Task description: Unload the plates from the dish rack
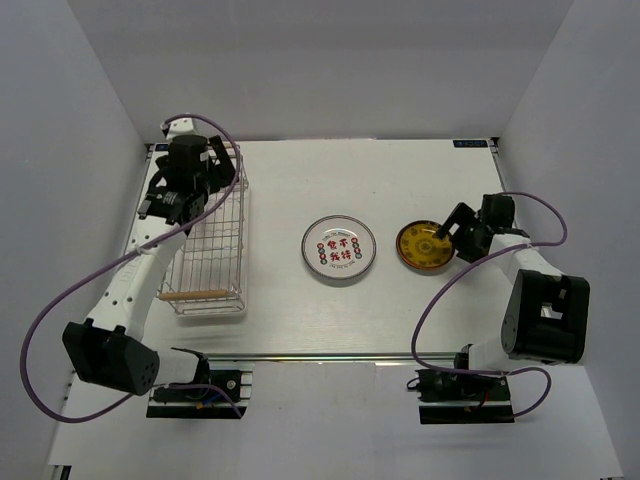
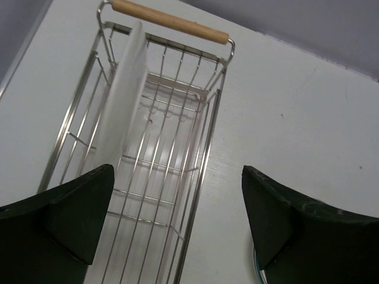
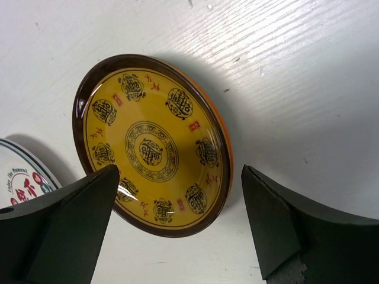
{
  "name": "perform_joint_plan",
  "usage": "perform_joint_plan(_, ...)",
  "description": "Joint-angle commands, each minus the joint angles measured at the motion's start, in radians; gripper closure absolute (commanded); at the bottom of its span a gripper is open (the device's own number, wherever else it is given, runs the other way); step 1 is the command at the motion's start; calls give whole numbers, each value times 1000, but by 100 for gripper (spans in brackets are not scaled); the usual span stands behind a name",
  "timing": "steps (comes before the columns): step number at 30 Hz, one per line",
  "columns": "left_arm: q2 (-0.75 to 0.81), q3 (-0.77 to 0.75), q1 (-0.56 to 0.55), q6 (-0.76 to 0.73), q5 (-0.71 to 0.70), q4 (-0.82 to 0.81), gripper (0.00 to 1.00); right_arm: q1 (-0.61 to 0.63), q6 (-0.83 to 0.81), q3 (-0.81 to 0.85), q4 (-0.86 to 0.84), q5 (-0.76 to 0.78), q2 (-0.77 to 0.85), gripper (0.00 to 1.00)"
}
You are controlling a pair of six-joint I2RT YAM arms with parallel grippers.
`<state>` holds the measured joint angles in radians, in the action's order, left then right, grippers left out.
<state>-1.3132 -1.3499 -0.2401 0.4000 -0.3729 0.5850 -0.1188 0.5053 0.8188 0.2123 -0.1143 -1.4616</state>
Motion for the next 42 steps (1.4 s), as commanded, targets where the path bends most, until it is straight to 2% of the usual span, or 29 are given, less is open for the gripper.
perform_joint_plan(1,-49,-83,41,-15,-40,44,2,18,-37,25,7,15,0,11)
perform_joint_plan(4,-84,-104,67,-21,-9,53,2,24,-41,57,53,45,-5,11)
perform_joint_plan(11,-139,-100,143,-70,61,4,2,18,30,114,185,272,55,11)
perform_joint_plan(13,-167,-106,173,-92,80,-13,2,19,39,126,216,294,79,11)
perform_joint_plan(19,-262,-172,264,-185,255,-39,2,18,52,143,279,329,127,11)
perform_joint_plan(20,-267,-172,275,-188,299,-43,4,19,50,144,279,326,138,11)
perform_joint_plan(21,-265,-155,288,-191,327,-57,15,19,42,146,277,323,141,11)
perform_joint_plan(24,-290,-166,337,-170,371,-42,27,18,33,163,303,308,144,11)
perform_joint_plan(33,-273,-134,409,-158,578,-88,41,18,38,135,311,303,207,11)
perform_joint_plan(36,-248,-100,418,-162,623,-132,50,18,35,135,314,306,210,11)
perform_joint_plan(42,-242,-106,418,-171,686,-116,73,19,29,125,317,306,222,11)
